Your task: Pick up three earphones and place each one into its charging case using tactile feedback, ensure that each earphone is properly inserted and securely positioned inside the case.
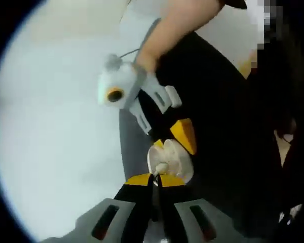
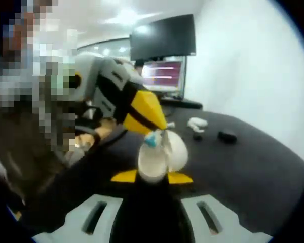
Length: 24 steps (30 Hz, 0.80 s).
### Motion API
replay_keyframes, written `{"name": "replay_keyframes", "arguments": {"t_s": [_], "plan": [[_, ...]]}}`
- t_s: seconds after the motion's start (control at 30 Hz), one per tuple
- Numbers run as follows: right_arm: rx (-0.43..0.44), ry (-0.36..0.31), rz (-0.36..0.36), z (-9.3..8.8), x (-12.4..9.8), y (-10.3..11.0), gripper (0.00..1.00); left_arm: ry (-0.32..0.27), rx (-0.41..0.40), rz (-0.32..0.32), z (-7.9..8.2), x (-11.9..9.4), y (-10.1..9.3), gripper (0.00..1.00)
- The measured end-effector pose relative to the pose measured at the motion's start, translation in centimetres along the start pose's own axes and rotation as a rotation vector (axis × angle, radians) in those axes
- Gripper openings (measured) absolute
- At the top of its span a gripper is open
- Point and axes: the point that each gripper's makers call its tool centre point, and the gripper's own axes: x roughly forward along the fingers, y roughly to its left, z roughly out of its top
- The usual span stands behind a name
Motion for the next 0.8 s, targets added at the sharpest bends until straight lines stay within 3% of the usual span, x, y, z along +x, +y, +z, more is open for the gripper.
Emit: {"name": "replay_keyframes", "arguments": {"t_s": [0.23,0.37,0.57,0.8], "plan": [[0.001,0.001,-0.001,-0.01,-0.01,0.00,0.21,0.008,0.040,-0.032,0.30,0.31,-0.72,0.03],[-0.002,-0.001,-0.001,0.00,-0.01,-0.03,0.21,-0.025,-0.046,-0.077,0.57,0.00,-0.79,0.03],[-0.001,0.000,0.000,-0.01,0.01,0.01,0.21,-0.025,-0.058,-0.086,0.26,-0.24,-0.64,0.04],[-0.001,-0.001,0.000,-0.01,0.04,0.04,0.21,-0.053,-0.152,-0.130,0.12,-0.44,-1.08,0.04]]}}
